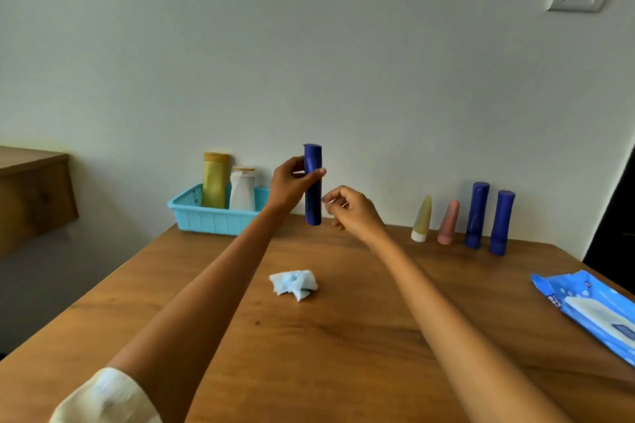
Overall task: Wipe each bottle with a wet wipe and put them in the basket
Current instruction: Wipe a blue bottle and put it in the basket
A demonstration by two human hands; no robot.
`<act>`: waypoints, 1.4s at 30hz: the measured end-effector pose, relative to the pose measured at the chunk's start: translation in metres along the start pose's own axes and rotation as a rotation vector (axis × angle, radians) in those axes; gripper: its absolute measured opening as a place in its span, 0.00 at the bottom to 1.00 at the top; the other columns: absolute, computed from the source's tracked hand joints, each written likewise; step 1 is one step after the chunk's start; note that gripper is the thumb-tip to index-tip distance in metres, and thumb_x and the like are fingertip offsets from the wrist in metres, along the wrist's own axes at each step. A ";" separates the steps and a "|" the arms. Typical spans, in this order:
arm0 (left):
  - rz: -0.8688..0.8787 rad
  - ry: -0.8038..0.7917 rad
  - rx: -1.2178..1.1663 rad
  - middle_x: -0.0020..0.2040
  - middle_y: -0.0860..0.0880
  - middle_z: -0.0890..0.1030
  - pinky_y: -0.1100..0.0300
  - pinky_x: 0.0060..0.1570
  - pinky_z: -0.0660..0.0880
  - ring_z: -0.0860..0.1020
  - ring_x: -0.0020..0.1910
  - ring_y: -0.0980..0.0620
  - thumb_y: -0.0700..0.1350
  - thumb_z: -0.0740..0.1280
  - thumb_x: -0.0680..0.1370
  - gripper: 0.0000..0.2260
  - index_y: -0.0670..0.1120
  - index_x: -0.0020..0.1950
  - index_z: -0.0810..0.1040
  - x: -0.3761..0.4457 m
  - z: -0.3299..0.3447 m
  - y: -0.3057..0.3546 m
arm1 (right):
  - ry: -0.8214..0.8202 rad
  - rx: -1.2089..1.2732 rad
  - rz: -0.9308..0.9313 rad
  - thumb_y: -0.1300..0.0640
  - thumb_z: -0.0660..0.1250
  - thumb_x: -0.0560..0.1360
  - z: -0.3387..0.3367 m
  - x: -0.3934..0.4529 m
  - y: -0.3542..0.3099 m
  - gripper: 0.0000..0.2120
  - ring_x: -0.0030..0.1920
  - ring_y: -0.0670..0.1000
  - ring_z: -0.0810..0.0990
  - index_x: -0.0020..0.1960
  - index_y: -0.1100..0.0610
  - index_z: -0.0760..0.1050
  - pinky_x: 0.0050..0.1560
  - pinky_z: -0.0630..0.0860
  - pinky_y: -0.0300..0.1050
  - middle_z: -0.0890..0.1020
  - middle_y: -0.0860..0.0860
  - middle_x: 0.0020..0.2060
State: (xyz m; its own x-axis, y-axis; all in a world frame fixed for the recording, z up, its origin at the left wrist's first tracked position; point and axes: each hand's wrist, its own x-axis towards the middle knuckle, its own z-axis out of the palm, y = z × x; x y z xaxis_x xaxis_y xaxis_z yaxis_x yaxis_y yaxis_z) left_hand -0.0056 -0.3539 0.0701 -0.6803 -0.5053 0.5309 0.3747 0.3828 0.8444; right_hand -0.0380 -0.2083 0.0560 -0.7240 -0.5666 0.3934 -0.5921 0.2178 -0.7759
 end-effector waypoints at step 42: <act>-0.342 -0.276 -0.675 0.47 0.45 0.83 0.54 0.50 0.78 0.81 0.46 0.49 0.49 0.67 0.73 0.13 0.44 0.54 0.79 -0.128 -0.105 0.003 | 0.239 -0.076 -0.310 0.61 0.70 0.71 0.067 -0.056 -0.067 0.07 0.38 0.40 0.77 0.48 0.57 0.83 0.35 0.69 0.25 0.82 0.50 0.42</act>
State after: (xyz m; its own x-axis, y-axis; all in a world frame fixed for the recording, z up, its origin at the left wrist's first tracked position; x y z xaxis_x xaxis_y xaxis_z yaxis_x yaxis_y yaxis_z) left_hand 0.1487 -0.3694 0.0126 -0.9244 -0.2669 0.2725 0.3569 -0.3531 0.8648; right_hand 0.0659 -0.2440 0.0528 -0.5638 -0.4158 0.7136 -0.8133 0.1291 -0.5673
